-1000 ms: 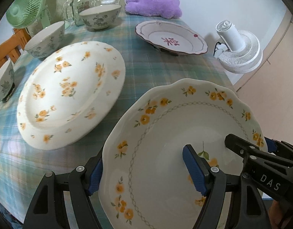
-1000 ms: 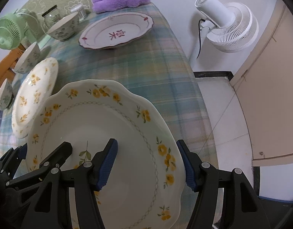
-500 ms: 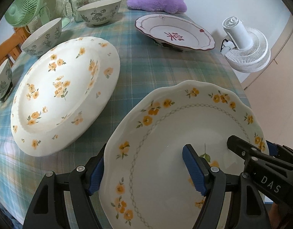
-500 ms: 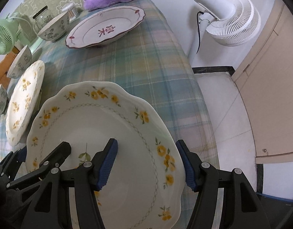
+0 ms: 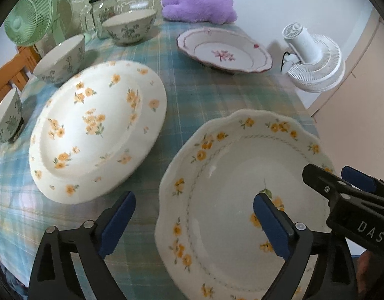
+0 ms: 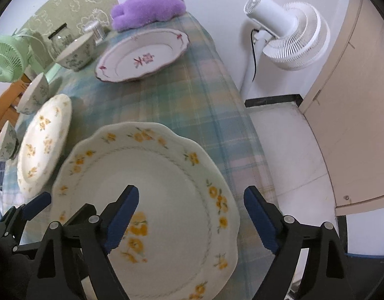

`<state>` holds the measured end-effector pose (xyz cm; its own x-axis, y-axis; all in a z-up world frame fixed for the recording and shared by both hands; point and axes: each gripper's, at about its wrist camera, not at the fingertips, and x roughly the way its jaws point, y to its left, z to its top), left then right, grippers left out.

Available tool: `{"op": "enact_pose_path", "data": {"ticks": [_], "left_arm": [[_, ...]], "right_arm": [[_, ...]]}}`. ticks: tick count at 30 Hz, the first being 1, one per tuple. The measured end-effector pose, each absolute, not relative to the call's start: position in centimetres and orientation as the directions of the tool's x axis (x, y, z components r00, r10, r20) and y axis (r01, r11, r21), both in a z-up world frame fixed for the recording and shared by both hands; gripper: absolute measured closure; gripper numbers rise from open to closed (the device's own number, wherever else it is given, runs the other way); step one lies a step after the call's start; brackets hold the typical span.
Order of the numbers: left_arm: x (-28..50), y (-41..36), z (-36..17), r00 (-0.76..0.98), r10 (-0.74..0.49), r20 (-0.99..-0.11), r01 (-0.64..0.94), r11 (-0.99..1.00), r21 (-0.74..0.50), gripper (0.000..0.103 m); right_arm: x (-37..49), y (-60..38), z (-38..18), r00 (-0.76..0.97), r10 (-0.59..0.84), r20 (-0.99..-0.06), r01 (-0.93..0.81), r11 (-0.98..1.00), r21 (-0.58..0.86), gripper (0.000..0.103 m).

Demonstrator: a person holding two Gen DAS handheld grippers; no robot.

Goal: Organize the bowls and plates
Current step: 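Lift the scalloped plate with both grippers and carry it across the table, then lower the scalloped plate onto the table and open both grippers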

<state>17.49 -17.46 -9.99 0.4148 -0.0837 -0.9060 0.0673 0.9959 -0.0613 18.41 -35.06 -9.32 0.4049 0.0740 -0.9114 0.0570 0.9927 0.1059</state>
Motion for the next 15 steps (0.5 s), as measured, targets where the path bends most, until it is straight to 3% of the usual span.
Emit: {"op": "enact_pose_path", "data": {"ticks": [15], "left_arm": [[16.1,-11.3,-5.6,0.499,-0.107,-0.86,0.115,0.992,-0.056,0.006]], "right_arm": [[15.7,-28.1,-4.1,0.518,-0.002,-0.855,0.082,0.995,0.047,0.015]]}}
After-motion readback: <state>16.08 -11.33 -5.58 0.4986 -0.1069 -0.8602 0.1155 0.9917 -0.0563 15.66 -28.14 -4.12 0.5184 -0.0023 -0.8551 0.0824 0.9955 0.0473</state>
